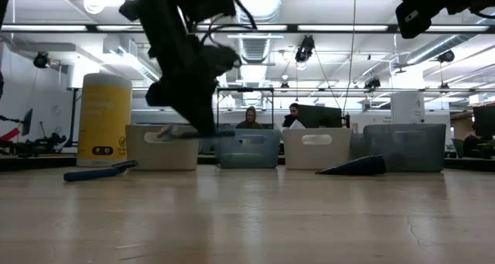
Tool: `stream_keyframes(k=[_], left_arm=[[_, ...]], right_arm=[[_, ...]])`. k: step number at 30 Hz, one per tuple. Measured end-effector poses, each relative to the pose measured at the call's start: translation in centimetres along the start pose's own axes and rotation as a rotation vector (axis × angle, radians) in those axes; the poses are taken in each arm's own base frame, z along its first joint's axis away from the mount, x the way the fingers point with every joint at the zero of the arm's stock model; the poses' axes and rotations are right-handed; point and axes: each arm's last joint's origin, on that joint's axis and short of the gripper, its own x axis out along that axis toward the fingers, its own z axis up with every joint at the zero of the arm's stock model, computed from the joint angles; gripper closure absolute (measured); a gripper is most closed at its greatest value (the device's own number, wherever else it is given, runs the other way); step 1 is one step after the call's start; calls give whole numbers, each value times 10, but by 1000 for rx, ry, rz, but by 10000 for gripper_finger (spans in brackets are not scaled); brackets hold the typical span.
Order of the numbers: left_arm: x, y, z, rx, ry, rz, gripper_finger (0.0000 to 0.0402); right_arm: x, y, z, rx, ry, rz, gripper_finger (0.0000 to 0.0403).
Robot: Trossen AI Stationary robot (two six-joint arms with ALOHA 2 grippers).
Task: Pick & Place Travel size toiletries
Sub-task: Put the blue razor into the gray bin
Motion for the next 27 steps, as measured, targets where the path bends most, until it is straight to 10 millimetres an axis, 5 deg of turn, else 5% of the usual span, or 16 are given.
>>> stream_keyframes(k=[13, 27], left_arm=[[-74, -10, 33, -54, -226, -146, 375], [-84, -3, 38, -65, -276, -129, 375]], right_arm=[[0, 0, 0, 0, 0, 0, 357], [0, 0, 0, 0, 0, 0, 333]])
